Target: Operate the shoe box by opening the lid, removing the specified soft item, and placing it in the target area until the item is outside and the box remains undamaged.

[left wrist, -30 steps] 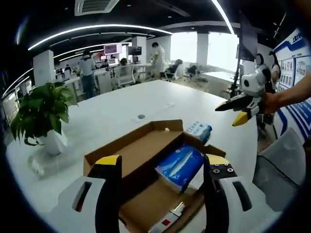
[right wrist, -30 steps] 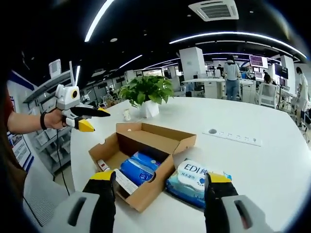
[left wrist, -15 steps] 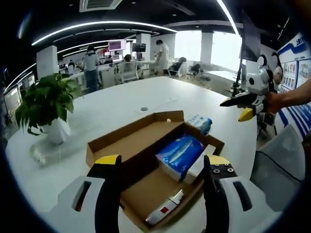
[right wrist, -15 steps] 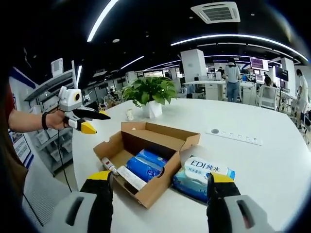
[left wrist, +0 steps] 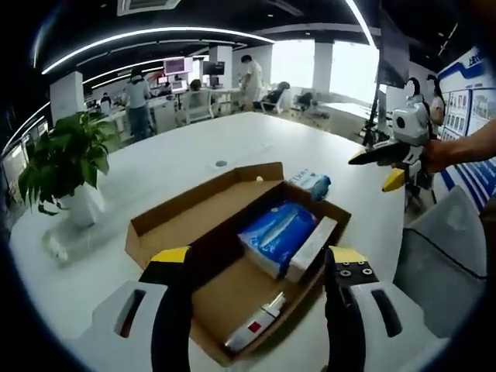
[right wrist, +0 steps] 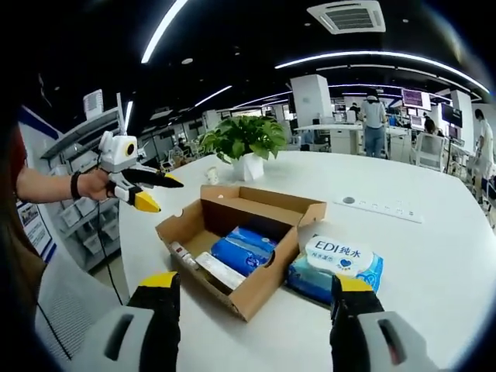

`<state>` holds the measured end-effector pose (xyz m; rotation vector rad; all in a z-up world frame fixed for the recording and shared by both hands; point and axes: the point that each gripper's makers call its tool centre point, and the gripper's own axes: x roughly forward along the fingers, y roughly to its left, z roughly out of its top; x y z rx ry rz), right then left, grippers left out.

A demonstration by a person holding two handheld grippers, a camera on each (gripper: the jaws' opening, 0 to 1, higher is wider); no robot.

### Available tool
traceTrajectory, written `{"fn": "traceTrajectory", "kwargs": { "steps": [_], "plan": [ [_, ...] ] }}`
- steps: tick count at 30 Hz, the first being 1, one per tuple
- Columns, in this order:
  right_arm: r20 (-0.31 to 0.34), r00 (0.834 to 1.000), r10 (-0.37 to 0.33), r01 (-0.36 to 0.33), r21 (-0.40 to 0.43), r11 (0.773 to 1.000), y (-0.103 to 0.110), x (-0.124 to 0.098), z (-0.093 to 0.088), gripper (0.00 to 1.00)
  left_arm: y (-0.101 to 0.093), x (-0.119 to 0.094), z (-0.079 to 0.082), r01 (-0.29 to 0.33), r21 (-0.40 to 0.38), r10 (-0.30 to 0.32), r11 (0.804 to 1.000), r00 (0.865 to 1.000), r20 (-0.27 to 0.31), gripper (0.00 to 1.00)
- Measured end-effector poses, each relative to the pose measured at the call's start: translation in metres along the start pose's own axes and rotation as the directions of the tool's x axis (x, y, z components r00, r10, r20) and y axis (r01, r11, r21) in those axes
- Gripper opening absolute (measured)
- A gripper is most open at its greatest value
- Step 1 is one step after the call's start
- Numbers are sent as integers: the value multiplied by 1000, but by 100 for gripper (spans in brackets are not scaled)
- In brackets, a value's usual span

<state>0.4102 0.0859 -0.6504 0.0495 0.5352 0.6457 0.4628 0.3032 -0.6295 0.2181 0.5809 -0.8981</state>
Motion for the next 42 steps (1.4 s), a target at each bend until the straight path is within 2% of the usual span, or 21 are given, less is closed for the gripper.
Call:
{"fn": "traceTrajectory", "kwargs": {
  "steps": [3, 11, 14, 18, 22, 25, 32, 36, 38, 42],
  "plan": [
    [14, 1000, -4, 4, 12, 1000, 1, -3, 1, 79, -3, 7, -7, 4, 84, 0, 996, 999, -53, 69],
    [21, 1000, -4, 4, 28, 1000, 7, -9, -6, 79, -11, 24, 4, 40, 159, -26, 986, 996, -91, 68],
    [21, 1000, -6, 6, 28, 1000, 10, -11, -8, 79, -15, 33, 3, 101, 203, -72, 974, 987, -145, 67],
    [24, 1000, -10, 9, 37, 999, 13, -13, -11, 79, -14, 47, 7, 132, 309, -72, 942, 977, -199, 67],
    [34, 999, -18, 16, 55, 998, 14, -16, -14, 79, -18, 59, 17, 152, 323, -87, 934, 974, -208, 66],
    [35, 999, -15, 13, 66, 998, 17, -17, -17, 78, -23, 70, 19, 188, 360, -104, 914, 965, -241, 66],
    [22, 1000, -6, 6, 39, 999, 26, -21, -24, 79, -28, 93, 12, 245, 405, -119, 881, 943, -312, 65],
    [30, 1000, -9, 7, 45, 999, 28, -23, -24, 78, -21, 105, 9, 235, 430, -82, 872, 936, -344, 64],
    [31, 999, -10, 9, 46, 999, 27, -24, -24, 78, -23, 107, 6, 253, 420, -94, 871, 927, -363, 63],
    [33, 999, -14, 13, 45, 999, 26, -24, -24, 78, -24, 112, 0, 269, 448, -80, 853, 914, -397, 62]
  ]
}}
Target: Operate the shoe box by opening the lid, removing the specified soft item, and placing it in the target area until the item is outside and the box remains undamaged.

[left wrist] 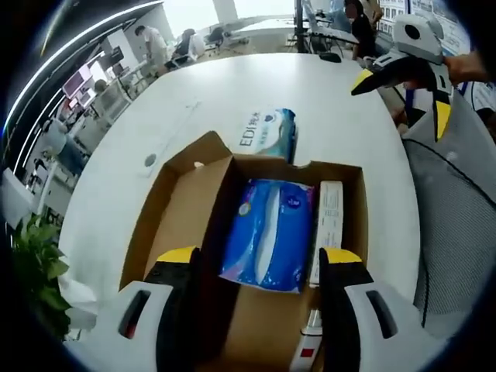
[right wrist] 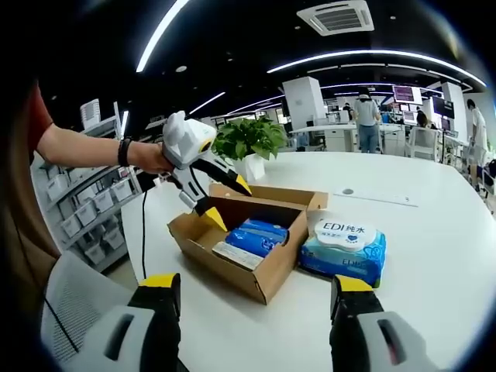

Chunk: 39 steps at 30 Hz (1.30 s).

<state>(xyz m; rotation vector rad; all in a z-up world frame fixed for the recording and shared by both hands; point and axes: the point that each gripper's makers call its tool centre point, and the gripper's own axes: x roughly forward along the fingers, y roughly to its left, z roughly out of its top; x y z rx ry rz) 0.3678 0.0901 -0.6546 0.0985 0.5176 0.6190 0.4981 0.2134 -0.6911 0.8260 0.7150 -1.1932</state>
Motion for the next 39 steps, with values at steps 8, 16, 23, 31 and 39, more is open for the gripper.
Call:
{"fn": "traceTrajectory", "kwargs": {
  "steps": [8, 16, 23, 31, 39],
  "plan": [
    [-13, 1000, 6, -6, 17, 1000, 1, 0, -6, 77, -3, 18, -3, 34, -5, -34, 999, 998, -44, 60],
    [-25, 1000, 7, -7, 31, 1000, 0, -2, -10, 77, -5, 33, -5, 58, 49, -53, 997, 995, -83, 57],
    [-42, 999, 19, -18, 37, 999, 3, -2, -16, 74, -11, 46, -4, 97, 73, -90, 993, 992, -94, 58],
    [-43, 999, 17, -15, 47, 999, 2, -3, -18, 74, -13, 60, -12, 122, 120, -105, 985, 984, -142, 57],
    [-58, 998, 29, -26, 47, 999, 6, 0, -22, 74, -12, 66, -20, 112, 91, -100, 990, 987, -124, 55]
  ]
}}
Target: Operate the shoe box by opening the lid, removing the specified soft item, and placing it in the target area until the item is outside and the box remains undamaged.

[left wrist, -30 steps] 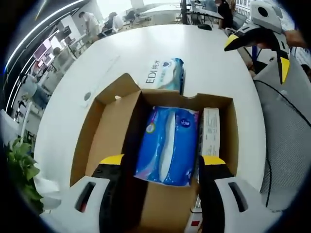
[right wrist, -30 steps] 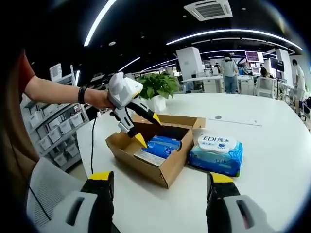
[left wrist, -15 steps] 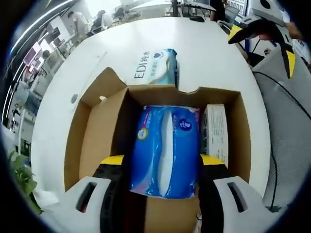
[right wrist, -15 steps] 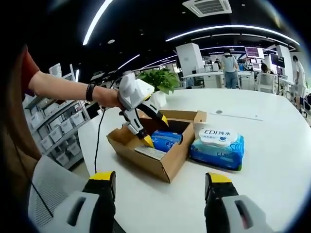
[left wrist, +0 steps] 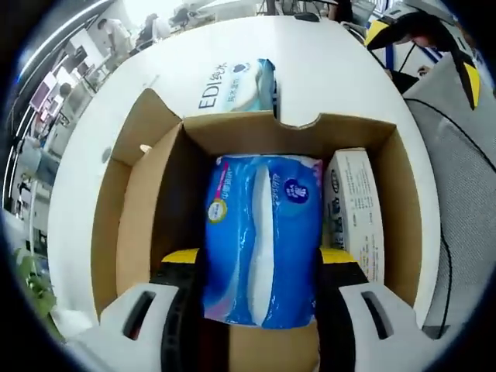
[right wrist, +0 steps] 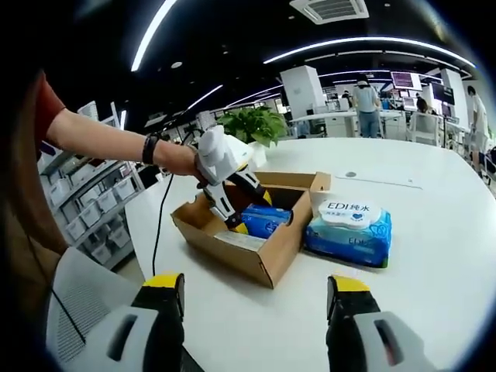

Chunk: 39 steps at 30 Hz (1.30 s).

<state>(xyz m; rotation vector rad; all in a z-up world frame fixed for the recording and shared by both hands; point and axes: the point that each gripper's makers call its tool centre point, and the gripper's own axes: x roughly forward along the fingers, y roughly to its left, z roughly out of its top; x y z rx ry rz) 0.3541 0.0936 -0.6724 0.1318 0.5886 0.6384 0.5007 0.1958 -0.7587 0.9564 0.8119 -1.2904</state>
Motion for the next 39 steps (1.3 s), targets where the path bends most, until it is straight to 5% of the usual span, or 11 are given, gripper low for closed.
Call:
{"fn": "traceTrajectory", "kwargs": {
  "steps": [6, 23, 28, 39],
  "plan": [
    [-10, 1000, 11, -11, -3, 1000, 3, 4, 1, 73, -2, -4, -11, -15, -16, 15, 1000, 1000, 2, 51],
    [-62, 994, 88, -93, -80, 992, 24, 42, 18, 71, -2, -38, -80, -57, -56, 55, 997, 998, -36, 51],
    [-115, 987, 116, -130, -125, 984, 29, 57, 17, 71, 0, -43, -90, -59, -40, 57, 997, 997, -47, 52],
    [-138, 978, 157, -181, -193, 964, 42, 104, 58, 69, 5, -58, -90, -90, -99, 95, 991, 994, 45, 56]
  ]
}}
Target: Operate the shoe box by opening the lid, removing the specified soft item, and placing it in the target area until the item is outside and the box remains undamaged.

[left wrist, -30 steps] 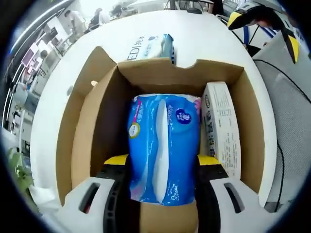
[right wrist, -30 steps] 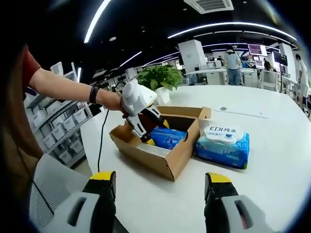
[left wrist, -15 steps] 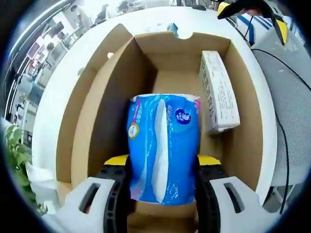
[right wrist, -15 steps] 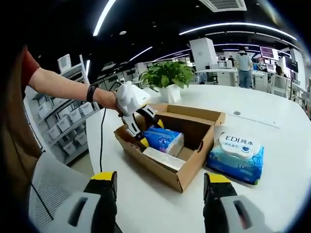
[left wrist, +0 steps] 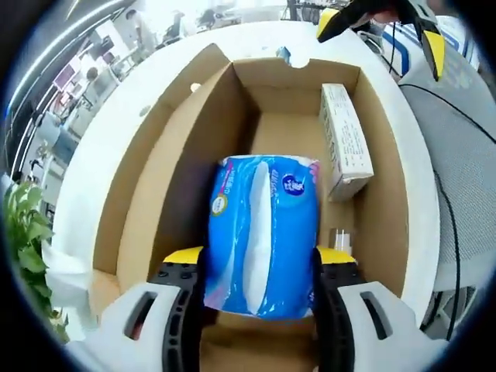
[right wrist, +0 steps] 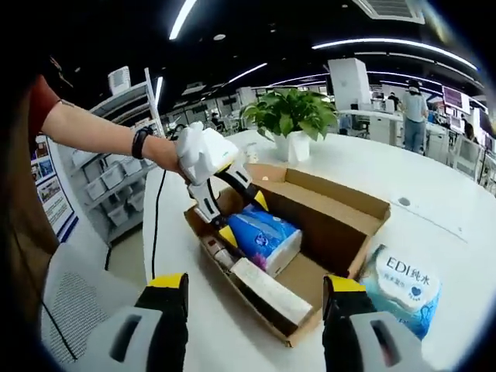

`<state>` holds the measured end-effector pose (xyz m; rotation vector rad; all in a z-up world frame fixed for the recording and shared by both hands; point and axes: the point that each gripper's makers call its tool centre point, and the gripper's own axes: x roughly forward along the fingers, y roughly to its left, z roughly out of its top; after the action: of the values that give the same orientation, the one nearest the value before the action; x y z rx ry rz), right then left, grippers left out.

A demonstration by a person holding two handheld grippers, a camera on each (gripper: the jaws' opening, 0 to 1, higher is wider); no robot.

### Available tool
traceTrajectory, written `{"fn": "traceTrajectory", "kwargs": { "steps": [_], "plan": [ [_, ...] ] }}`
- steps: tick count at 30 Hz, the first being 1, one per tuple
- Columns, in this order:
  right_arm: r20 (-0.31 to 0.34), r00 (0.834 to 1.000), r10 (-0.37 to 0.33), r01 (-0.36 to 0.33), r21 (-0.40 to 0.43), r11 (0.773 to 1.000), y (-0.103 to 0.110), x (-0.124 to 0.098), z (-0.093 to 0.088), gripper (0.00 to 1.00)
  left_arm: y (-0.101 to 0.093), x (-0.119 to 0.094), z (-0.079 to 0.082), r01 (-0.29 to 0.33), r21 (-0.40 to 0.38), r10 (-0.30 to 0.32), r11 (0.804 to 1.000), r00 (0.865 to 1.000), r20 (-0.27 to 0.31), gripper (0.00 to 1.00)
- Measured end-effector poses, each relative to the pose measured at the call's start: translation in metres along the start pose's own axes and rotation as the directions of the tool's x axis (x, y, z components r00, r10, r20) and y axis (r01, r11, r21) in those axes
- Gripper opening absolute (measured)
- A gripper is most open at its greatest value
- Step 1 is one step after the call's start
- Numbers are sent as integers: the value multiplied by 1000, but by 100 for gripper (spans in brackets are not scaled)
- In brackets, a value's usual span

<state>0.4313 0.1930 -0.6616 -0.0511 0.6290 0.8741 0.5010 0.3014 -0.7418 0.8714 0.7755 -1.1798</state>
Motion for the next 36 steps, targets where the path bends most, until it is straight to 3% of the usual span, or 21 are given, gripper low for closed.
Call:
{"fn": "traceTrajectory", "kwargs": {
  "steps": [8, 20, 28, 32, 33, 36],
  "plan": [
    [-46, 998, 42, -45, -63, 997, -1, 36, 18, 69, 0, -4, 2, -3, -6, 3, 1000, 1000, 29, 60],
    [-151, 984, 89, -116, -183, 976, 1, 81, 24, 69, 5, -1, -5, -8, -16, 9, 1000, 999, 39, 64],
    [-280, 956, 82, -182, -353, 918, -2, 108, 18, 70, 2, 4, -15, 1, -42, 0, 999, 1000, 30, 65],
    [-323, 945, 61, -206, -435, 876, -6, 121, 14, 73, 1, 7, -18, -9, -26, 10, 1000, 1000, 24, 65],
    [-336, 940, 53, -215, -468, 857, -8, 125, 12, 74, 2, 7, -18, -10, -30, 11, 999, 1000, 26, 65],
    [-377, 924, 69, -259, -480, 838, -4, 133, 4, 74, 2, 9, -18, -9, -47, 10, 999, 999, 33, 66]
  ]
}}
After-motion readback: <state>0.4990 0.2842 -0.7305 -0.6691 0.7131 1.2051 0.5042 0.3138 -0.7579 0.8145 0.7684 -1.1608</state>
